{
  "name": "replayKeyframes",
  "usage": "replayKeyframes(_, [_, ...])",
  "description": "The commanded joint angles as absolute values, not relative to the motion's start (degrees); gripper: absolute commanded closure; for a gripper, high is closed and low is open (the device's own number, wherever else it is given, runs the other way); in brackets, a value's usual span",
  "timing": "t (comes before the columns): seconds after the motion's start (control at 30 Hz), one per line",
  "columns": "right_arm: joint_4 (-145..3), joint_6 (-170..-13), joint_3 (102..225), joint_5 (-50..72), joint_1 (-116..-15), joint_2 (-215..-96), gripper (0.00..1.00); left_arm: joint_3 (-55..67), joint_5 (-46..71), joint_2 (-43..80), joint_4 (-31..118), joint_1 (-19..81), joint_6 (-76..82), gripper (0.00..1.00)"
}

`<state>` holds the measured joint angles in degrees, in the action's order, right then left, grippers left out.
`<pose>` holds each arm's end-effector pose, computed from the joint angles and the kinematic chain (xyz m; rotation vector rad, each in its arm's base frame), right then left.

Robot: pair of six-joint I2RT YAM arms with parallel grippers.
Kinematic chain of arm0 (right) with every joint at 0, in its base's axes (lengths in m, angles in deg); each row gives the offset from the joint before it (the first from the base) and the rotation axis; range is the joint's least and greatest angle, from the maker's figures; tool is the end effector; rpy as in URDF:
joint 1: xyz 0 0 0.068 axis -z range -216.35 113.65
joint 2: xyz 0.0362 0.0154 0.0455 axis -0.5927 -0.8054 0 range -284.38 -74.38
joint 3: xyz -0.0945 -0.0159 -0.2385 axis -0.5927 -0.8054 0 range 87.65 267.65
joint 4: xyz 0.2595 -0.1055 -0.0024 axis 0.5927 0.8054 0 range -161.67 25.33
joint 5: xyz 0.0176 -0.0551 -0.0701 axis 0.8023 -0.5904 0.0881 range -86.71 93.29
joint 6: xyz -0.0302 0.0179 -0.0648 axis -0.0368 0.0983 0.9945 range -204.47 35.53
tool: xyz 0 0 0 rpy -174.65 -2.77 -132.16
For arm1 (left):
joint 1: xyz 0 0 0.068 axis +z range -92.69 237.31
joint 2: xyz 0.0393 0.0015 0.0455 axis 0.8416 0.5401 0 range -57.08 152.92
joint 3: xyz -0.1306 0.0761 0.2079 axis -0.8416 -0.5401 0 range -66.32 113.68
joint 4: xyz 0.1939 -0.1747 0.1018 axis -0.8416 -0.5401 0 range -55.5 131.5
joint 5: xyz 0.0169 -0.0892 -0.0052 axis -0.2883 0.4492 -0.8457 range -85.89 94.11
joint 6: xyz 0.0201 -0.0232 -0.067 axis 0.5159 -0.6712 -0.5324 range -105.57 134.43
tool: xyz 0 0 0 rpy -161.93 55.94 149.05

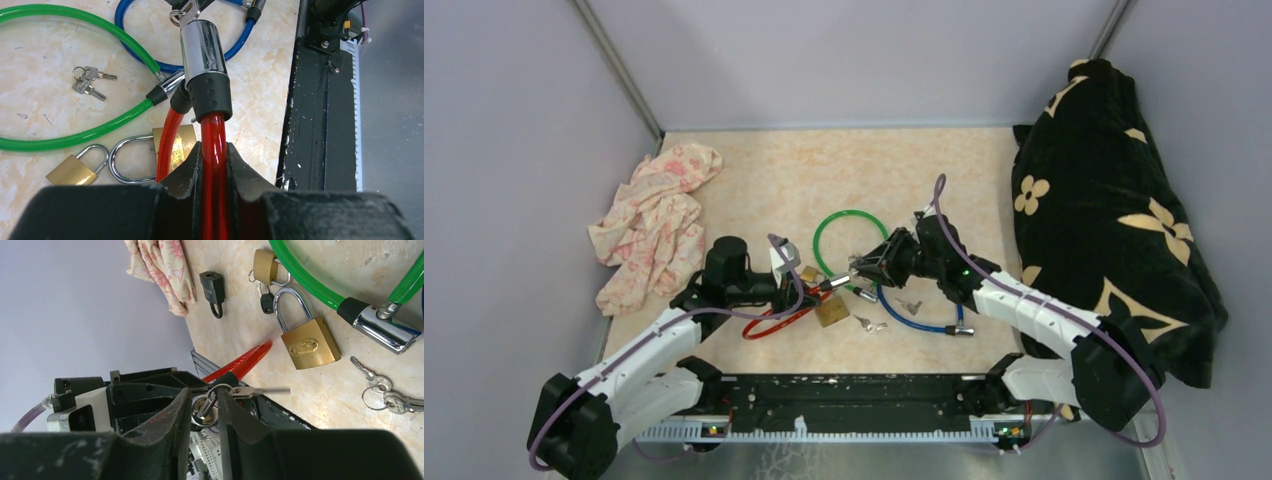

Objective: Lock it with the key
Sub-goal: Lock the lock.

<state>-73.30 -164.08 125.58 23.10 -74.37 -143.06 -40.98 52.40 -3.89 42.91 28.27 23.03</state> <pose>0.2262 0.2033 0.1961 0.6390 2.3948 1.4623 0.1846 -0.1552 0.1901 1.1428 1.6730 -1.0757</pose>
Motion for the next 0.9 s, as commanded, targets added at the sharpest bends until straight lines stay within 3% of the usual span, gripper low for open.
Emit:
replayKeyframes(0.0, [-73.7, -159.6, 128.2, 23.9, -73.2, -139.8, 0.73, -41.2, 54.7, -4.0, 43.7, 28.4, 24.4, 1.00])
replayKeyframes(0.17, [-73.3, -152.5, 128.3, 29.2, -69.6, -139.0, 0.60, -41.1, 55.6, -3.9, 43.9, 28.5, 25.0, 1.00])
replayKeyframes(0.4, [-65.0, -118.0, 132.6, 38.9, -66.9, -138.3, 0.50, -41.0, 57.5, -3.9, 43.7, 28.9, 27.0, 1.00])
replayKeyframes(0.67, [-98.3, -98.3, 114.9, 42.4, -69.6, -127.9, 0.52, -40.3, 61.3, -3.4, 42.9, 30.3, 30.5, 1.00])
replayKeyframes(0.87, [-109.2, -85.3, 109.1, 43.6, -75.6, -128.0, 0.57, -39.9, 65.1, -1.8, 42.3, 31.7, 37.6, 1.00])
